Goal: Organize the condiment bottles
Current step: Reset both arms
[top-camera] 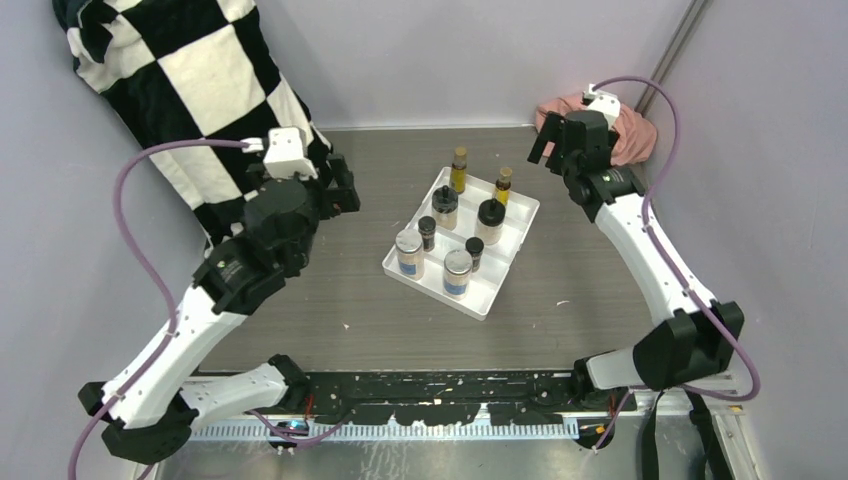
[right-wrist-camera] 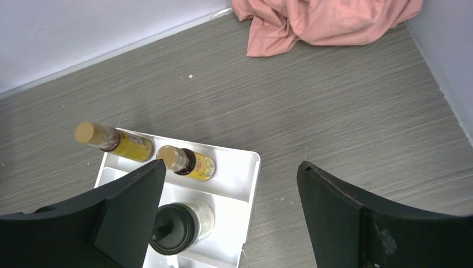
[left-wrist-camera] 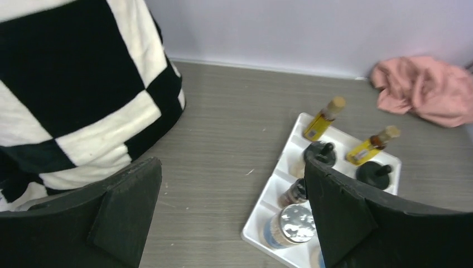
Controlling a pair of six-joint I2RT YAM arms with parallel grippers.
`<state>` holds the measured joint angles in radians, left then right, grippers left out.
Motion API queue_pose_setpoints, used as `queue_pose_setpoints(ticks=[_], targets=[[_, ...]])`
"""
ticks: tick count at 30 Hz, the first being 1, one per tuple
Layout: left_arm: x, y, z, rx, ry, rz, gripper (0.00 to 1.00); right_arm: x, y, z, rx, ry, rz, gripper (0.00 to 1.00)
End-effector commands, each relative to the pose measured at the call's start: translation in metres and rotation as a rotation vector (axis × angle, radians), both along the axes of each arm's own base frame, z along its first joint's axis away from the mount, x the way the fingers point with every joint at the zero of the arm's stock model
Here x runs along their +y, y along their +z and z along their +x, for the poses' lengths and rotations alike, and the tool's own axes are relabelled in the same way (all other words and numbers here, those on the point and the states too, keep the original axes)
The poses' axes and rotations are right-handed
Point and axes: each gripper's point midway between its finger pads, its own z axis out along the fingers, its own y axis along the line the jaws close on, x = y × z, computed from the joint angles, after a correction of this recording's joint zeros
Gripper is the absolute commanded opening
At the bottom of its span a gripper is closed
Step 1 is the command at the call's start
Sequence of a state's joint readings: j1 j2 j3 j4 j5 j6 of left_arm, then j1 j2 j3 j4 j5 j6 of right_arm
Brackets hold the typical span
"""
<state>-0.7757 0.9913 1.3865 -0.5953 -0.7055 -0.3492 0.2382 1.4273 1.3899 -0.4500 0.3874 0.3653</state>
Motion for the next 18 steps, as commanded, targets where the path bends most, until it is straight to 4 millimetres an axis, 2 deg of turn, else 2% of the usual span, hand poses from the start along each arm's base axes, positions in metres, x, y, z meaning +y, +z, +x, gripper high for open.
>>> queue_pose_setpoints(ticks=[1,7,18], targets=[[0.003,-0.023,0.022,-0.039,0.107,0.052,1.00,-0.014,0.022,-0.026,-0.064,-0.049,-0.004,0.94],[0.007,-0.038,0.025,-0.105,0.140,0.020,1.00,-0.016,0.009,-0.048,-0.062,-0.068,0.004,0.99],[0.006,-0.081,0.038,-0.141,0.174,0.092,1.00,-0.022,-0.027,-0.058,-0.019,-0.110,-0.040,1.00]])
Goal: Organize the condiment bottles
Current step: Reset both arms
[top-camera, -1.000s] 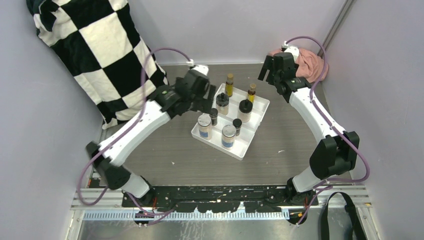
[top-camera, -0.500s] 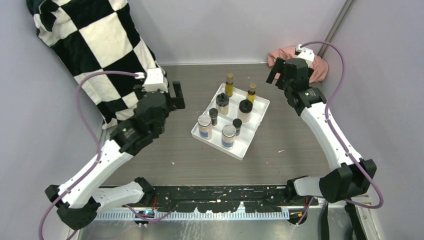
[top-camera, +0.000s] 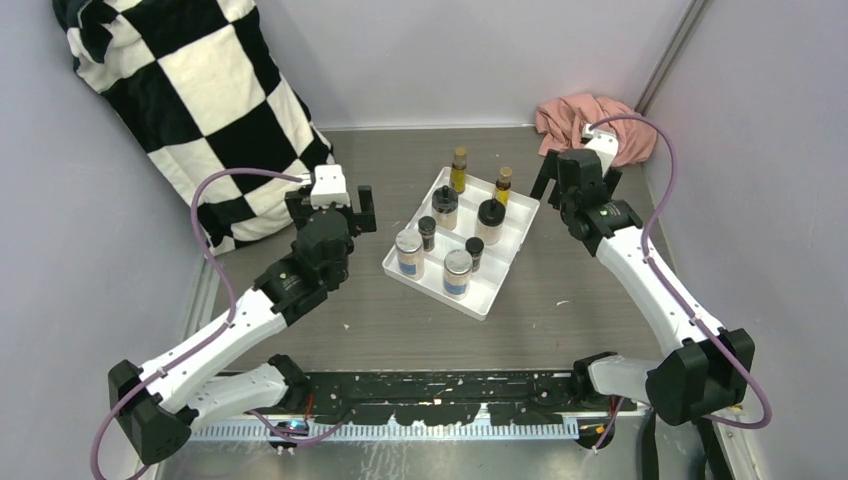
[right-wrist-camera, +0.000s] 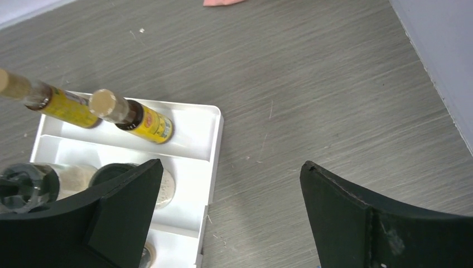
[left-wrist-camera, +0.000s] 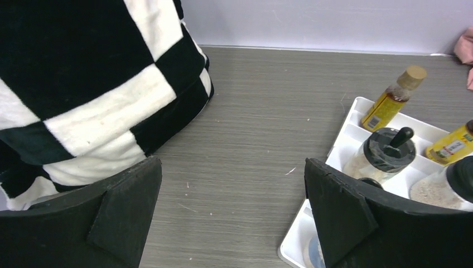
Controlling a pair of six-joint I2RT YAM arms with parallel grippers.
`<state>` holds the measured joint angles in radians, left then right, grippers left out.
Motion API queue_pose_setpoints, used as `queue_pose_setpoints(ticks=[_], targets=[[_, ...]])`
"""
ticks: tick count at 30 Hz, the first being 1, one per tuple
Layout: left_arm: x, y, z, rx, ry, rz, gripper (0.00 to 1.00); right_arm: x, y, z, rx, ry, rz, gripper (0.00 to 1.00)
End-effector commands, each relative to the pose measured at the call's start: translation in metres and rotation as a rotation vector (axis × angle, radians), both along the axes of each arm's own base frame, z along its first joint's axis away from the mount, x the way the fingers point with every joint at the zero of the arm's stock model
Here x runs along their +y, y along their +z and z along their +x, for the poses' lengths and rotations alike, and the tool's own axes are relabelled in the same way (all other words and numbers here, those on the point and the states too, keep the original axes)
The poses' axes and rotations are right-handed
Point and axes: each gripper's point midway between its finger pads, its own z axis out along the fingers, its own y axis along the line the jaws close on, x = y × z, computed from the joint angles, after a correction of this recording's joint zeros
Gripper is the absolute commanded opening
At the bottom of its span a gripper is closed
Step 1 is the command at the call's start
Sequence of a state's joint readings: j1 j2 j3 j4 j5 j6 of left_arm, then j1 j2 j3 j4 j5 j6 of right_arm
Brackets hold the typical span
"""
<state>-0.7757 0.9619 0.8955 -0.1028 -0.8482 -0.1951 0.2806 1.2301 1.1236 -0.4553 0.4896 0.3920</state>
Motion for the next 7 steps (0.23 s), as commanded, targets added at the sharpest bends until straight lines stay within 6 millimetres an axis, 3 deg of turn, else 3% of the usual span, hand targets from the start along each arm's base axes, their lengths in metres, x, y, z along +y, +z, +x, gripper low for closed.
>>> queue_pose_setpoints(ticks=[1,7], targets=[[0.003,0.017,0.008,-0.104,0.047,-0.039,1.00,-0.005,0.011,0.001,-0.071,-0.044,-0.001,1.00],[-0.002,0.003,0.015,-0.098,0.048,-0.017,1.00,-0.007,0.009,-0.001,-0.114,-0.063,-0.025,1.00]])
